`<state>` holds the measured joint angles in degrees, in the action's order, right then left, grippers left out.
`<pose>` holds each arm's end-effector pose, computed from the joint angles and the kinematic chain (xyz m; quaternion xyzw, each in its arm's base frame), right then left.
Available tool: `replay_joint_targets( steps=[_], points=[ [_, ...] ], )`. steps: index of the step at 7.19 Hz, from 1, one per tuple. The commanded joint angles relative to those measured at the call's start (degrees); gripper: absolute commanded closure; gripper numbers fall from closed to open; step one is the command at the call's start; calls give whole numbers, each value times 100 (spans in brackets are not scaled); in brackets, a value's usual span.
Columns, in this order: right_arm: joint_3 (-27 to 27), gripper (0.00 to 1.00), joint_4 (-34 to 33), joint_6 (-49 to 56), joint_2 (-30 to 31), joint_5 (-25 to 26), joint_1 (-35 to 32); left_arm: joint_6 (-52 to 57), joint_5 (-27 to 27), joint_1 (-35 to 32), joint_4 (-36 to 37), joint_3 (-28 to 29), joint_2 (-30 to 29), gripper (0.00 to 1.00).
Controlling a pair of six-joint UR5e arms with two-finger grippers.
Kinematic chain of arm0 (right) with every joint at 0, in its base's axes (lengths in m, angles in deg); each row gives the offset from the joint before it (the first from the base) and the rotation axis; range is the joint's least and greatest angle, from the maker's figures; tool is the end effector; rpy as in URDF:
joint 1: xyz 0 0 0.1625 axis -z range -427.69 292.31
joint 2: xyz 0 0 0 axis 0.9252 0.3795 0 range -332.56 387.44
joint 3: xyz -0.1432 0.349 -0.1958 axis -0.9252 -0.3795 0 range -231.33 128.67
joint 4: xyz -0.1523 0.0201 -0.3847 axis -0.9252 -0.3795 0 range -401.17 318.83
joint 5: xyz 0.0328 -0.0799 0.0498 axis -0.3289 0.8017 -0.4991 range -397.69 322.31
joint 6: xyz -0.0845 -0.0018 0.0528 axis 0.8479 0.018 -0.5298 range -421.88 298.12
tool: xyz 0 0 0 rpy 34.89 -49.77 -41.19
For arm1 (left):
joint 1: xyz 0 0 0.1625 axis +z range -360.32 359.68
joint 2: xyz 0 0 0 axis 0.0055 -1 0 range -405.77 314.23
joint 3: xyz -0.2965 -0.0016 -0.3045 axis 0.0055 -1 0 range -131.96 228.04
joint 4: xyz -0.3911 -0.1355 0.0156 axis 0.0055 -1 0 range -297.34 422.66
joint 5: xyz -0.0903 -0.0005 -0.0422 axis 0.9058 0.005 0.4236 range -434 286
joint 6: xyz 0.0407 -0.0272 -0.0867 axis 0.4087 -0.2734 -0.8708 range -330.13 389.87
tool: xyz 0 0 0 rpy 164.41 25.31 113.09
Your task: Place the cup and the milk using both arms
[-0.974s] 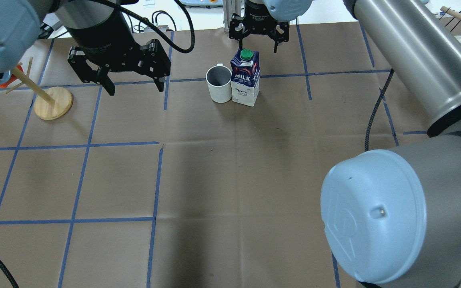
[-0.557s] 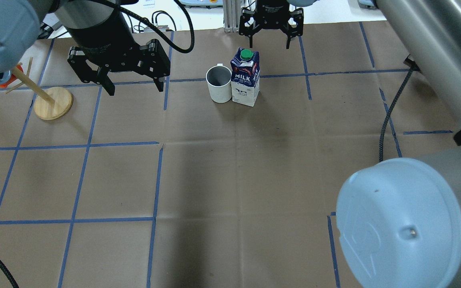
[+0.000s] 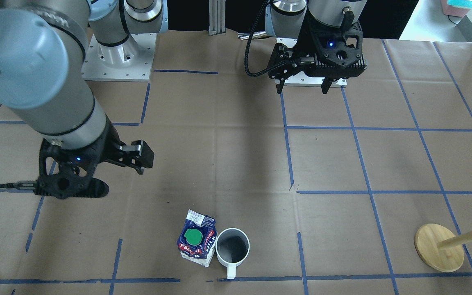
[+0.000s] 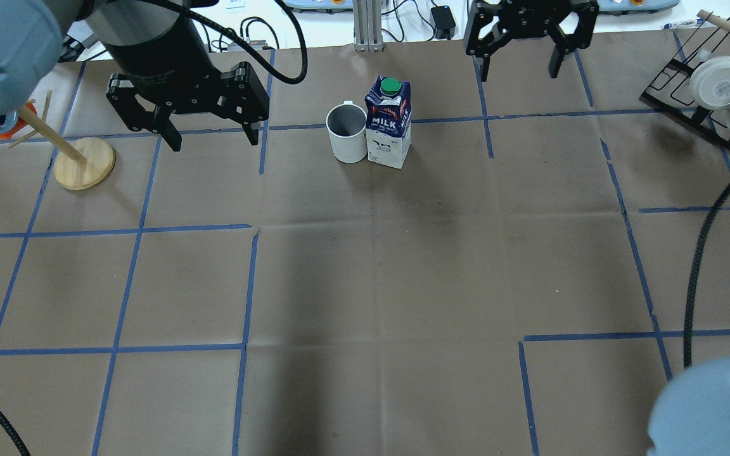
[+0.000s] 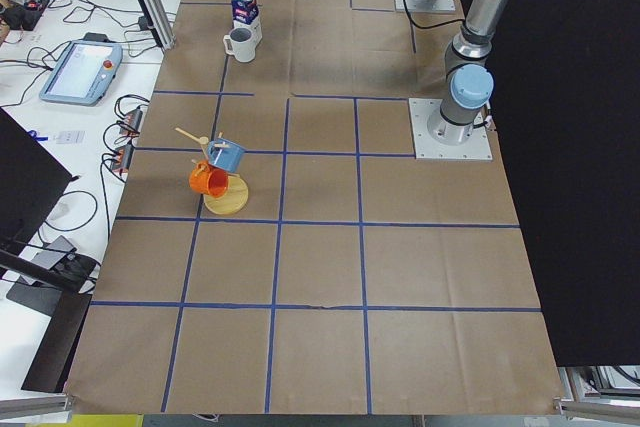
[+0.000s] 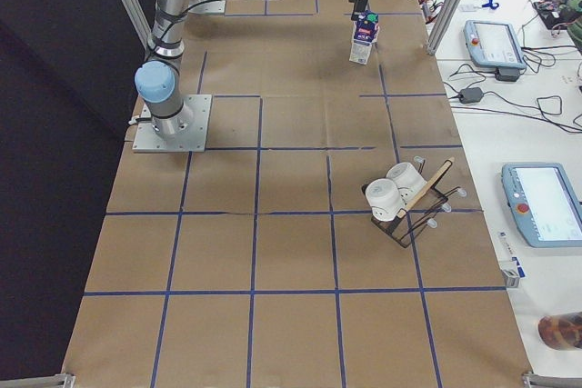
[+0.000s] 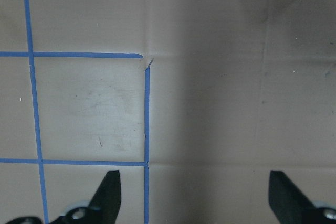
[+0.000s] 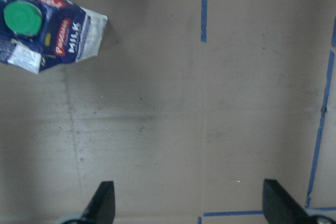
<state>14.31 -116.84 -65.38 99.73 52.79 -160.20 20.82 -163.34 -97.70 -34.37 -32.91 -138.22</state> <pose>0.1587 -0.5979 0.5007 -0.0085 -0.9977 -0.0666 0.0077 -0.1985 -0.4852 0.5318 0.0146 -0.9999 -0.0046 0.0051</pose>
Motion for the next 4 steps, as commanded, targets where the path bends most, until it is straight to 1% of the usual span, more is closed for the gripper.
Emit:
replay_joint_targets(
  steps=[1, 2, 3, 4],
  points=[
    [1506, 1, -332, 61, 1169, -13, 198, 0, -4, 0, 0, 0, 0, 0],
    [2218, 0, -970, -44, 1521, -22, 189, 0, -4, 0, 0, 0, 0, 0],
    [2747, 0, -1629, -114, 1716, -4, 189, 0, -4, 0, 0, -9, 17, 0],
    [2935, 0, -1766, -115, 1866, -13, 180, 0, 4, 0, 0, -9, 17, 0]
  ],
)
